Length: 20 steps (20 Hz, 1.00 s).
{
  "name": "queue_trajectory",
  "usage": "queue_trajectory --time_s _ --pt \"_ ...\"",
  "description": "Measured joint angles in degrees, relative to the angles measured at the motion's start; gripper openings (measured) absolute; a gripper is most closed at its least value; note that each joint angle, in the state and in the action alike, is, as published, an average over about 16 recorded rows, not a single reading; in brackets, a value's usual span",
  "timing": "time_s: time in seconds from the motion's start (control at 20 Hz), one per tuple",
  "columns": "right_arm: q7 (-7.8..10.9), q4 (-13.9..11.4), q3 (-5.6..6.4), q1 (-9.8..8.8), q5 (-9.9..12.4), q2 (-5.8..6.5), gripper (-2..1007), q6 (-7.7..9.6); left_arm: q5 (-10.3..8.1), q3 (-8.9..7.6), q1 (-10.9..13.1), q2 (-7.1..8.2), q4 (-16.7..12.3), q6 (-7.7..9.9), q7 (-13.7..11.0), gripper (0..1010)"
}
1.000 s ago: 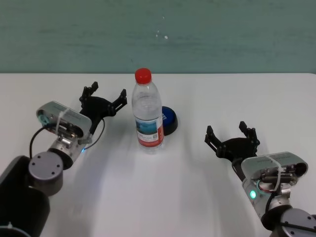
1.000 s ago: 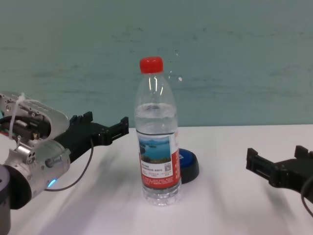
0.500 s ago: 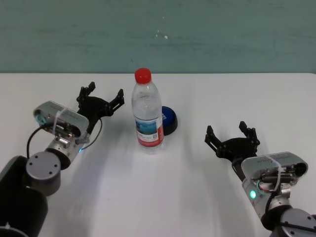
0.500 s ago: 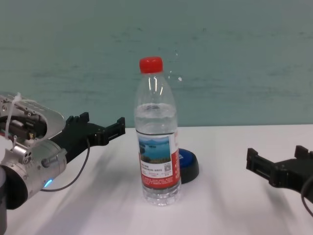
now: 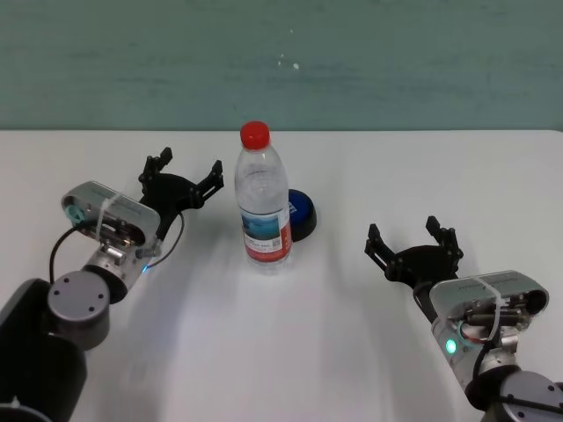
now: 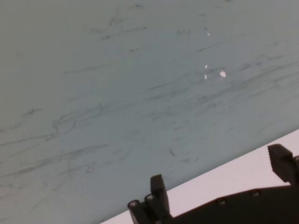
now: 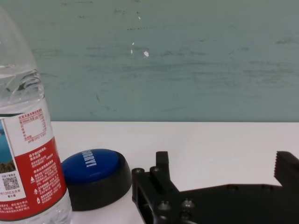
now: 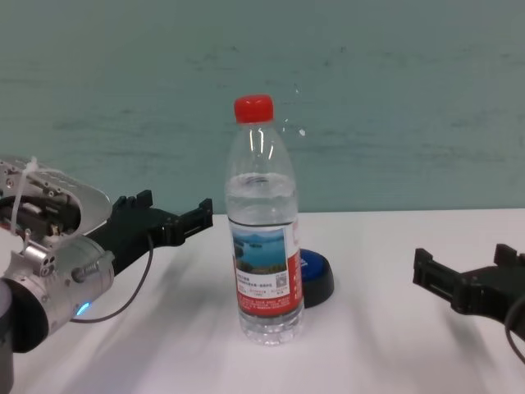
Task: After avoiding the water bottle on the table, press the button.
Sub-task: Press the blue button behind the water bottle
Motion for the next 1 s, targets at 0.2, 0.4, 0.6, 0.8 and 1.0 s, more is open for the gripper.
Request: queue_trajectory --time_s 0.2,0.4,0.6,0.8,1.0 --pt "0.0 0.0 0.0 0.0 0.0 0.0 1004 0.0 -0.25 -0.22 0.1 0.0 -0.2 0.3 0.0 1010" --pt "0.0 0.0 0.0 0.0 0.0 0.0 1004 0.0 -0.64 -0.7 0.5 0.2 -0.7 0.73 0.1 1010" --pt "0.0 0.0 0.0 0.0 0.0 0.0 1004 0.0 -1.15 -1.44 1.1 0.65 -1.8 1.29 0.2 1010" --pt "0.0 0.0 0.0 0.0 0.0 0.0 1004 0.0 -1.82 -2.42 2.4 1.36 -3.7 2.02 0.2 1010" --pt "0.0 0.0 0.0 0.0 0.0 0.0 1004 0.0 -2.69 -3.57 4.4 2.23 -6.7 2.88 0.1 1010"
